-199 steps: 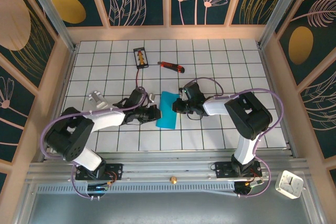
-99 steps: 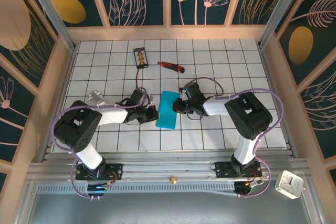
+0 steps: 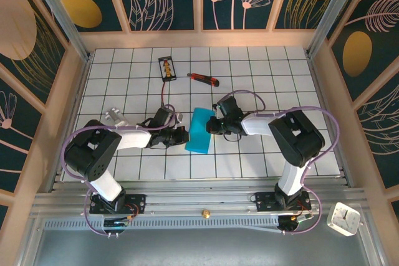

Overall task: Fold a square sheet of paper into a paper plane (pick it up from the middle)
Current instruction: First fold in half a square sheet of paper at the center of the table.

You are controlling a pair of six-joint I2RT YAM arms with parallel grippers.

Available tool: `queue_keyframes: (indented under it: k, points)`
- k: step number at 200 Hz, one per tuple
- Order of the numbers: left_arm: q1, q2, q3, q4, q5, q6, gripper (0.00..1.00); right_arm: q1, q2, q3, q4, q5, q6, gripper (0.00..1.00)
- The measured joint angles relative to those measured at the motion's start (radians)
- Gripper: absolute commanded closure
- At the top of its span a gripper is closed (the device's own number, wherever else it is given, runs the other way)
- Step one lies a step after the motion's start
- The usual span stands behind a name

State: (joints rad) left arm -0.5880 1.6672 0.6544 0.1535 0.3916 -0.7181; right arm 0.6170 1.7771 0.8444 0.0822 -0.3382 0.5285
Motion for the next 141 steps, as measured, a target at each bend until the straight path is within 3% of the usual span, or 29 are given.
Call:
queue_keyframes:
  k: [65, 141]
  points:
    - [0.0, 0.006, 0.0, 0.001, 0.002, 0.05, 1.0, 0.016, -0.019, 0.048, 0.037, -0.129, 0.032, 0.98]
    - [0.0, 0.019, 0.015, -0.006, 0.008, 0.087, 1.0, 0.067, 0.167, 0.169, 0.093, -0.183, 0.08, 1.0]
